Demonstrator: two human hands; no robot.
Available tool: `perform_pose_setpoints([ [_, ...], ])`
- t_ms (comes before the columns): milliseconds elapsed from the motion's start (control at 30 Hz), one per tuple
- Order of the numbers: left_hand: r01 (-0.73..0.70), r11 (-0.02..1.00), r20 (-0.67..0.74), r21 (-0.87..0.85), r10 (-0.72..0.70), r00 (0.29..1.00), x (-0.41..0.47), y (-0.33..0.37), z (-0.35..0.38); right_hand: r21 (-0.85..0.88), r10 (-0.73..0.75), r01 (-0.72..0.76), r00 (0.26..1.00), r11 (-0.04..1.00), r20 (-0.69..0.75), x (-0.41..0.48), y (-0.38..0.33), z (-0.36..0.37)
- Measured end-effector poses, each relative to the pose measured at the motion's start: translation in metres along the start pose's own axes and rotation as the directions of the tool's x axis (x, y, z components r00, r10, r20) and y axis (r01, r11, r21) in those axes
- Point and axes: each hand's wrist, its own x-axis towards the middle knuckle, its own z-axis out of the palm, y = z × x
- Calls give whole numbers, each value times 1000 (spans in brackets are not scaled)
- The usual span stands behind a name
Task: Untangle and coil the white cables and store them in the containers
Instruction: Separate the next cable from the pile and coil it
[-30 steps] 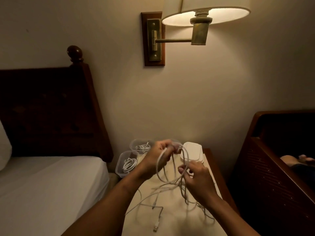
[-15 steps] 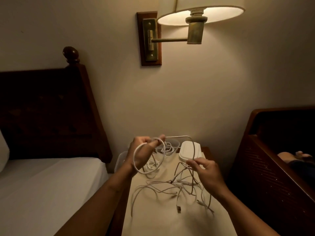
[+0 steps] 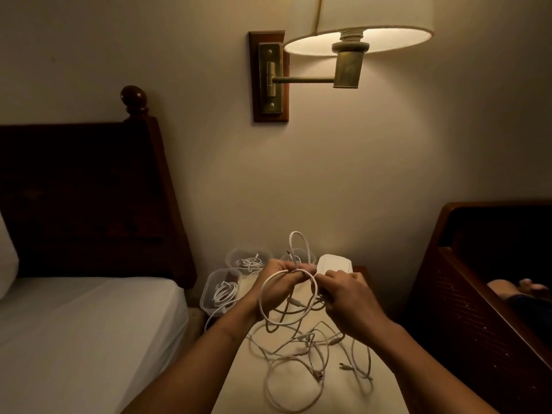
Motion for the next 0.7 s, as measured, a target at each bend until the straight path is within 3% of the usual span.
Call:
perform_pose_setpoints([
  [100, -15, 1000, -20, -19, 15, 1000, 7, -1, 3, 31, -26, 26, 1000, 999, 15, -1, -4, 5],
  [267, 59, 985, -130, -160, -81, 988, 4, 2, 5, 469, 107, -87, 994, 879, -16, -11, -6, 25],
  [500, 4, 870, -158, -493, -94, 983, 2, -16, -7, 506, 132, -60, 985, 861, -109, -24, 3, 25],
  [567, 34, 887, -125, -461, -103, 987, -2, -20, -9, 549, 159, -45, 974, 835, -163, -27, 4, 24],
  [700, 121, 970, -99, -210, -144, 985, -13, -26, -7, 647, 287, -108, 941, 755, -179, -24, 6, 20],
])
